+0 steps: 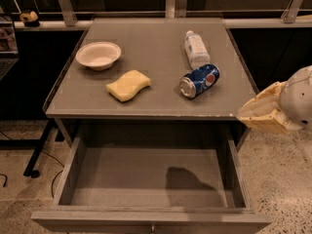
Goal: Close top drawer
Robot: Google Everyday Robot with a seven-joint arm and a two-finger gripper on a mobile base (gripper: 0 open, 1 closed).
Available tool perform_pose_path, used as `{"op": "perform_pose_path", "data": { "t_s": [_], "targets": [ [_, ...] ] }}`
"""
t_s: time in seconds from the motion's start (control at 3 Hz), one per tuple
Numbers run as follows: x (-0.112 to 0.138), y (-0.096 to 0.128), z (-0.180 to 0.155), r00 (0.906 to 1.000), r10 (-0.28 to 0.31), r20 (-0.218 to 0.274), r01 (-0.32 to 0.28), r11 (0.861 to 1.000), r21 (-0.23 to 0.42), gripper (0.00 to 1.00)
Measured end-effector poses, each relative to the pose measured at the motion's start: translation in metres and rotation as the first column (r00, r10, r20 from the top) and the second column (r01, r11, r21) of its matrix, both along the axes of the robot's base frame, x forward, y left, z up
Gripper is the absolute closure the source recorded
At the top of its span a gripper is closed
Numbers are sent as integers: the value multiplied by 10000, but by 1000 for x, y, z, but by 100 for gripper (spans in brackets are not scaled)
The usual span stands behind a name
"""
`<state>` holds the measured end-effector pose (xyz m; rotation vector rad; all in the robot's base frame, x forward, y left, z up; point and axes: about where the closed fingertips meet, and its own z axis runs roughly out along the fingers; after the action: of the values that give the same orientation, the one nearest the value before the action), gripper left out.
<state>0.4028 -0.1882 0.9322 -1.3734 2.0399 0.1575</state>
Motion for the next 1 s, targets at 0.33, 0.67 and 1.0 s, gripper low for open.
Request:
{"op": "perform_pose_path", "data": {
  "t_s": [0.33,0.67,1.0],
  "targets": [
    [-12,4,-2,9996,-48,272,41,9996,270,100],
    [-34,6,-21,9929,-1089,479,1031,9886,1094,100],
    [-57,-2,-59,9651,-2540,632,2385,9528,1878,100]
  ]
}}
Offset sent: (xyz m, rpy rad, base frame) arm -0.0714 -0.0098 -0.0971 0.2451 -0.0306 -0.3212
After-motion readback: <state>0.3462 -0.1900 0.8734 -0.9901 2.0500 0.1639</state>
